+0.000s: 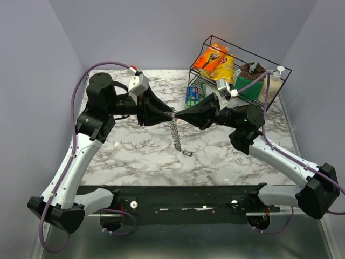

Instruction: Put the keys on the keyring

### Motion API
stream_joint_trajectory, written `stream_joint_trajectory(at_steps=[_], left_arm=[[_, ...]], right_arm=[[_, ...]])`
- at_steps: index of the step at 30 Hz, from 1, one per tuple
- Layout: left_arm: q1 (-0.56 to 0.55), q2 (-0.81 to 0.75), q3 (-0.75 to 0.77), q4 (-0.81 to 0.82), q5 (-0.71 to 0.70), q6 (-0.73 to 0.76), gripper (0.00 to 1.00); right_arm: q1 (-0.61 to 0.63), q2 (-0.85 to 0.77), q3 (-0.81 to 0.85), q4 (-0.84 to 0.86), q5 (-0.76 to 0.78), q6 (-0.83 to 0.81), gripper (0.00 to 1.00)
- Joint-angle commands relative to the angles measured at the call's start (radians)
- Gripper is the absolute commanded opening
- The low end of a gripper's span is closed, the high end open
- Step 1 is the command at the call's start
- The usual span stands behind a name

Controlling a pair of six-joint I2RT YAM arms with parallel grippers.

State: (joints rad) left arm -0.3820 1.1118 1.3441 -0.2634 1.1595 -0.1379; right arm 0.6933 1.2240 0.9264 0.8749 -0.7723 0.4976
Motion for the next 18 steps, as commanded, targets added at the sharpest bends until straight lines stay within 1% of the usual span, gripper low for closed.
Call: stream_joint_trajectory(at_steps=[1, 5, 6, 11, 14, 17, 18], left_arm=[[-0.011, 0.006, 0.026, -0.028, -0.006, 0.024, 0.45], [-0.024, 0.016, 0.033, -0.030, -0.015, 0.029, 0.41], [-0.026, 0.016, 0.035, -0.030, -0.017, 0.029, 0.38], [-0.034, 0.022, 0.040, -0.025, -0.020, 0.031, 0.37], [-0.037, 0.023, 0.040, -0.025, -0.021, 0.031, 0.31], [-0.037, 0.026, 0.043, -0.036, -0.023, 0.035, 0.22], [-0.037, 0.026, 0.043, -0.036, -0.027, 0.037, 0.17]], right_arm=[[0.000, -0.006, 0.028, 0.067, 0.011, 0.002, 0.01], [-0.002, -0.004, 0.028, 0.067, 0.008, 0.002, 0.01], [-0.002, -0.006, 0.028, 0.068, 0.011, 0.001, 0.01], [-0.002, -0.003, 0.026, 0.068, 0.005, 0.005, 0.01], [-0.001, 0.000, 0.026, 0.075, 0.004, 0.010, 0.01], [-0.002, 0.003, 0.029, 0.076, 0.002, 0.010, 0.01], [-0.002, 0.003, 0.031, 0.076, 0.002, 0.010, 0.01]])
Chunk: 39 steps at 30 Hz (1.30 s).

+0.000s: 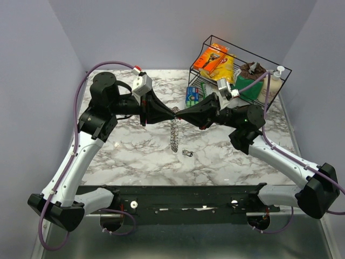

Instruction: Put the keys on the keyring

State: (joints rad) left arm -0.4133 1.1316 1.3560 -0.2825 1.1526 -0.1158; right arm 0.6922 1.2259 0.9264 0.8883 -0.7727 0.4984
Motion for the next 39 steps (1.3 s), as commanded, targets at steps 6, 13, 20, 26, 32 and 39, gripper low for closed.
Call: stream_joint_trajectory(at_steps=[6, 13, 20, 26, 32, 39], left_arm=[[-0.005, 0.007, 0.032, -0.004, -0.021, 0.008, 0.00], [-0.005, -0.007, 0.011, 0.037, -0.036, -0.008, 0.00], [-0.005, -0.035, -0.015, 0.014, -0.123, 0.033, 0.00], [-0.007, -0.055, -0.037, -0.036, -0.201, 0.107, 0.00], [-0.007, -0.095, -0.084, -0.052, -0.267, 0.186, 0.00], [-0.007, -0.177, -0.178, -0.001, -0.338, 0.206, 0.00]], right_arm=[[0.001, 0.017, 0.032, 0.061, -0.016, 0.015, 0.01], [0.000, 0.018, 0.020, 0.064, -0.017, 0.015, 0.01], [0.000, 0.011, 0.006, 0.075, -0.013, 0.014, 0.32], [0.000, -0.035, -0.035, 0.066, 0.059, -0.003, 0.66], [0.000, -0.104, -0.106, -0.034, 0.206, -0.044, 0.92], [-0.003, -0.190, -0.138, -0.481, 0.374, -0.106, 0.98]])
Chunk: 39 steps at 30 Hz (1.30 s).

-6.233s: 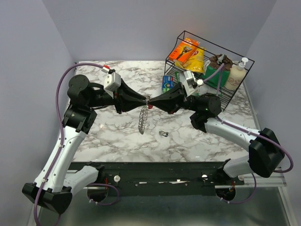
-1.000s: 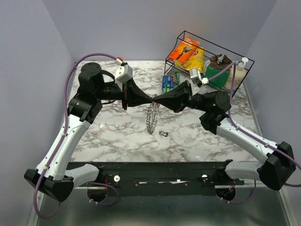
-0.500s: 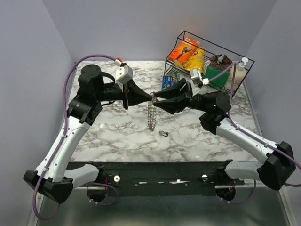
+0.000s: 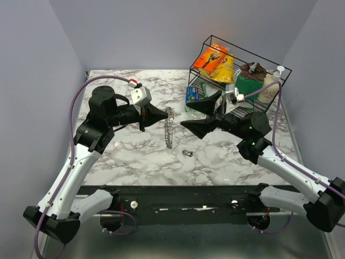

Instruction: Put the keys on the keyring

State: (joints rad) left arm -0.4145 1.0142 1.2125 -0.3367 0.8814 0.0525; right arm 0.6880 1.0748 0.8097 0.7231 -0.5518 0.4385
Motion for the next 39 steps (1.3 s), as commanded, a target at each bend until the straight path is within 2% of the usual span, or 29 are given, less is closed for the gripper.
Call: stream_joint_trajectory(at_steps=[1, 6, 12, 19, 20, 24, 27, 30, 32, 34, 39], left_arm=[[-0.006, -0.065, -0.039, 0.054, -0.068, 0.038, 0.00], [-0.004, -0.078, -0.068, 0.056, -0.076, 0.037, 0.00], [-0.004, -0.081, -0.087, 0.067, -0.076, 0.033, 0.00], [-0.003, -0.089, -0.090, 0.047, -0.093, 0.044, 0.00], [-0.001, -0.094, -0.091, 0.044, -0.094, 0.046, 0.00], [-0.001, -0.106, -0.100, 0.036, -0.122, 0.053, 0.00], [-0.001, -0.117, -0.114, 0.045, -0.133, 0.050, 0.00], [-0.001, -0.123, -0.119, 0.045, -0.137, 0.050, 0.00], [-0.001, -0.126, -0.120, 0.044, -0.137, 0.053, 0.00], [-0.001, -0.131, -0.122, 0.041, -0.140, 0.053, 0.00], [-0.001, -0.137, -0.130, 0.038, -0.147, 0.056, 0.00]], right_arm=[[-0.002, -0.052, -0.024, -0.367, 0.174, -0.049, 0.98], [-0.001, -0.053, -0.079, -0.608, 0.288, -0.073, 0.98], [-0.001, 0.043, -0.127, -0.700, 0.319, -0.075, 0.96], [0.002, 0.310, 0.018, -0.866, 0.288, -0.136, 0.82], [0.004, 0.335, 0.041, -0.890, 0.309, -0.136, 0.78], [0.050, 0.460, 0.205, -1.069, 0.453, -0.113, 0.78], [0.087, 0.531, 0.258, -1.103, 0.497, -0.078, 0.75], [0.096, 0.620, 0.313, -1.131, 0.495, -0.043, 0.65], [0.099, 0.683, 0.367, -1.188, 0.507, -0.032, 0.56], [0.099, 0.705, 0.388, -1.220, 0.513, -0.029, 0.51], [0.105, 0.721, 0.422, -1.243, 0.543, -0.023, 0.50]])
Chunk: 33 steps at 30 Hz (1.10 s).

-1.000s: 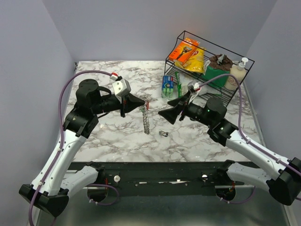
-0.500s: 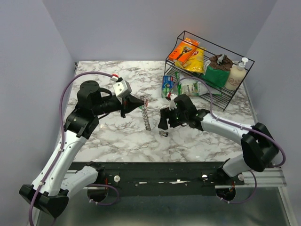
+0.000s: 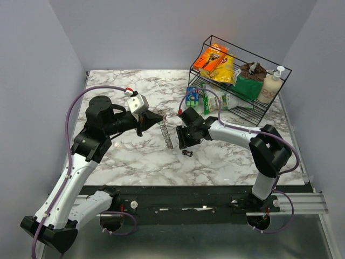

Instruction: Put the keys on the keyring

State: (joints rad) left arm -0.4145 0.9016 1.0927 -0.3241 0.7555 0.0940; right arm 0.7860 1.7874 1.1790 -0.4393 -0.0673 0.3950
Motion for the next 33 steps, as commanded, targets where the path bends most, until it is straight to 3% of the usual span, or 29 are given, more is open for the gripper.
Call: stream_joint_trajectory(at_steps=[1, 9, 19, 22, 28, 33], left_arm=[[-0.001, -0.024, -0.011, 0.026, -0.019, 0.012, 0.00], [-0.001, -0.013, -0.005, 0.025, -0.018, 0.009, 0.00], [-0.001, -0.009, -0.002, 0.013, -0.018, 0.010, 0.00], [-0.001, -0.010, -0.002, 0.007, -0.021, 0.013, 0.00], [0.000, -0.007, -0.004, 0.002, -0.027, 0.015, 0.00], [0.000, -0.010, -0.004, 0.000, -0.036, 0.019, 0.00]], right_arm=[[0.007, 0.020, 0.059, -0.094, 0.061, 0.018, 0.50], [0.016, 0.072, 0.074, -0.108, 0.023, 0.021, 0.50], [0.024, 0.119, 0.082, -0.101, -0.005, 0.019, 0.41], [0.022, 0.122, 0.082, -0.102, -0.002, 0.016, 0.31], [0.022, 0.104, 0.079, -0.096, 0.007, 0.002, 0.02], [0.024, 0.058, 0.071, -0.092, 0.011, -0.015, 0.01]])
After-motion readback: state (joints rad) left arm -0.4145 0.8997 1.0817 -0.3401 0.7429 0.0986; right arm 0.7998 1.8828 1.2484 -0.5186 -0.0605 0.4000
